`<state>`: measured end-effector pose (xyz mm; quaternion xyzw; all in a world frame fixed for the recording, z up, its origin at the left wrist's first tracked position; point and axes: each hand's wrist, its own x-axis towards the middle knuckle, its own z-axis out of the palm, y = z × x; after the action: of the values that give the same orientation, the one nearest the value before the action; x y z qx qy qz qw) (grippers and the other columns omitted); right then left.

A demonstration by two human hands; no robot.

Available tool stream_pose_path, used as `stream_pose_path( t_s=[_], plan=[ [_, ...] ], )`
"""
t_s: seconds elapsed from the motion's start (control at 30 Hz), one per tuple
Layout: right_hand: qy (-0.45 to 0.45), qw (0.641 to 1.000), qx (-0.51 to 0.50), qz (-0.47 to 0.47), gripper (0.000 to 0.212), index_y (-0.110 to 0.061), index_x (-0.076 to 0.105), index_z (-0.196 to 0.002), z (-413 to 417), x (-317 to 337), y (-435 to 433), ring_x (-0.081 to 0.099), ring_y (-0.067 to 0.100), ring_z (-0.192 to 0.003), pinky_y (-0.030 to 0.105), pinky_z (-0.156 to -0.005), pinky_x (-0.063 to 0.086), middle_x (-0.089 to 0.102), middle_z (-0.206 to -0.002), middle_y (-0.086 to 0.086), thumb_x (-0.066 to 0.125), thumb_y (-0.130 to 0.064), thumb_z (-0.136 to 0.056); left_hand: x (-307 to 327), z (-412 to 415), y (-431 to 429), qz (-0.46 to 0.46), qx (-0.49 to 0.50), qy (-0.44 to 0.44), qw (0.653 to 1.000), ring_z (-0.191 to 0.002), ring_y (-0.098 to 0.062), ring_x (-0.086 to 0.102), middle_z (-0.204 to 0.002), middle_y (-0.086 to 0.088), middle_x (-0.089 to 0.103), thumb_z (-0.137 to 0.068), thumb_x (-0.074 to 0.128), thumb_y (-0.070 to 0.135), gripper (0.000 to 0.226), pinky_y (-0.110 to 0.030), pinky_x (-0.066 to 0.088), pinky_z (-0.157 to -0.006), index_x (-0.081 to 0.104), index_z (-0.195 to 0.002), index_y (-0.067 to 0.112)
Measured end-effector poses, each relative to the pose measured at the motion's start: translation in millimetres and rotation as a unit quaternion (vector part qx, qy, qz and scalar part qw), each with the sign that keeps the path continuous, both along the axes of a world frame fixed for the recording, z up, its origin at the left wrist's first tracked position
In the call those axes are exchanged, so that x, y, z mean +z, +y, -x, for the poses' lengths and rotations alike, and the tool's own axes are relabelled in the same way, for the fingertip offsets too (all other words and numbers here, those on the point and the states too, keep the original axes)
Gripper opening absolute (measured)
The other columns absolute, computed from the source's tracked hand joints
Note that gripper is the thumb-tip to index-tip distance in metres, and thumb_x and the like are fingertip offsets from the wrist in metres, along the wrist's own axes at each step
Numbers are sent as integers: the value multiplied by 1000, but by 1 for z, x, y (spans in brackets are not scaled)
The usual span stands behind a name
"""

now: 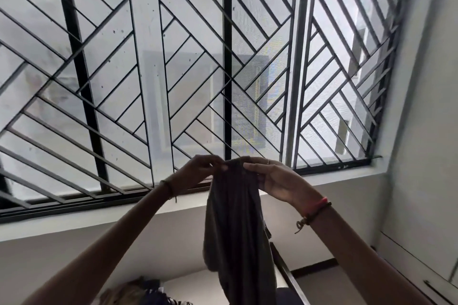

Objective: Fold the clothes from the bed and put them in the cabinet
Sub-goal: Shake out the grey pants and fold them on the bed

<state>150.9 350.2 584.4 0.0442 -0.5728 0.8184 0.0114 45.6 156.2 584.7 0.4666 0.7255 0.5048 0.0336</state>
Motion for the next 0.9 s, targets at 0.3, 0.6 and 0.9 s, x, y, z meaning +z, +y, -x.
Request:
stream_pose_path(
  t_s=[0.3,0.6,0.9],
  plan=[
    [26,999,13,42,55,-8,56,-123,-2,1,-7,68,18,-80,26,-72,57,66,-99,14,64,7,-71,16,-4,7,34,-2,-90,995,-60,2,45,-65,8,50,-99,39,6,22,-13,36,-58,53,-82,5],
    [-35,993,27,-112,21,-13,71,-73,-9,-1,-8,68,12,-76,21,-72,56,71,-81,4,65,6,-81,27,-20,9,37,-17,-130,991,-48,3,46,-51,12,51,-96,46,6,29,-10,36,-47,49,-68,11],
    [5,990,-13,-140,14,-21,63,-71,-8,3,-6,66,12,-78,27,-80,51,67,-78,-1,72,-12,-78,24,-8,12,142,-14,79,987,-60,2,41,-58,13,48,-80,75,27,21,-19,34,-57,63,-63,30]
  ],
)
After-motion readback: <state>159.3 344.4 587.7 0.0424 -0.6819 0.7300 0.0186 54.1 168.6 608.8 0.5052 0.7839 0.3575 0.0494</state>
